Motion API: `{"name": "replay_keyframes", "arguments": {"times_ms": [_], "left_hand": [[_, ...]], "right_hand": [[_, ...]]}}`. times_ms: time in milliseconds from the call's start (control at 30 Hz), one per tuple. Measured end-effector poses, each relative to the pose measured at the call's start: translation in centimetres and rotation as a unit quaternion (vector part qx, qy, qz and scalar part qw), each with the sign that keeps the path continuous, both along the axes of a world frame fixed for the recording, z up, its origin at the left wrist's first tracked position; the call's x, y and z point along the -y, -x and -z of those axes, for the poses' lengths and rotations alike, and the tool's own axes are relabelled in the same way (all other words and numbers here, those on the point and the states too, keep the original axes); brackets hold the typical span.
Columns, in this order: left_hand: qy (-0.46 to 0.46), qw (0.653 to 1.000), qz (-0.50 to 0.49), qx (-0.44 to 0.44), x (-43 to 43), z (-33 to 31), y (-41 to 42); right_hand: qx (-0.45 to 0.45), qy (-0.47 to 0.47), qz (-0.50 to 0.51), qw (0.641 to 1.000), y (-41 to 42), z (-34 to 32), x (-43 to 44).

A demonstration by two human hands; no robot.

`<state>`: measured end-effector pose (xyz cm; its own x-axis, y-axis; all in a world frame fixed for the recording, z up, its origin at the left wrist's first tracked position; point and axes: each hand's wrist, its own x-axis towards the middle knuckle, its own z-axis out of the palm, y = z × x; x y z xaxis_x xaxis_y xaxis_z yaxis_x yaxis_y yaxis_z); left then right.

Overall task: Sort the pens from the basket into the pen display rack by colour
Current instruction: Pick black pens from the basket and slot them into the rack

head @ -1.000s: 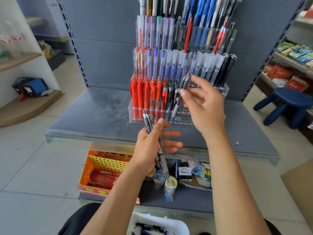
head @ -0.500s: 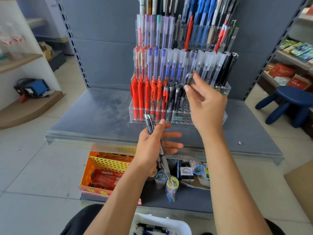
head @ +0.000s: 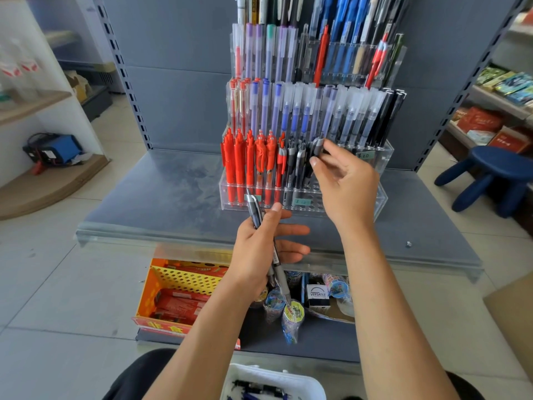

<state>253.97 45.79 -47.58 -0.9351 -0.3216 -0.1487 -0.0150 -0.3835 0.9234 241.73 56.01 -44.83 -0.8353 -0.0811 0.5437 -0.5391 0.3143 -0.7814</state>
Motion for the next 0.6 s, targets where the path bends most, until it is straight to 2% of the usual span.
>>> {"name": "replay_keyframes", "arguments": {"times_ms": [167, 367, 433, 533, 600], "left_hand": [[0.002, 1.0, 0.004, -0.003, 0.0, 0.2, 0.0], [0.02, 1.0, -0.005, 0.003, -0.2, 0.5, 0.1], [0.029, 0.999, -0.014, 0.003, -0.1, 0.8, 0.2], [0.022, 1.0, -0.017, -0.004, -0.2, 0.9, 0.5], [0.032, 0.999, -0.015, -0.012, -0.4, 0.8, 0.6]], "right_hand": [[0.02, -0.043, 0.005, 0.999, -0.1, 0.4, 0.5], [0.056, -0.005, 0.02, 0.998, -0.5, 0.1, 0.0], [0.067, -0.032, 0.006, 0.997, -1.0, -0.3, -0.3], [0.094, -0.077, -0.117, 0.986, -1.7, -1.5, -0.6], [0.123, -0.129, -0.211, 0.961, -2.3, -2.0, -0.7]]}}
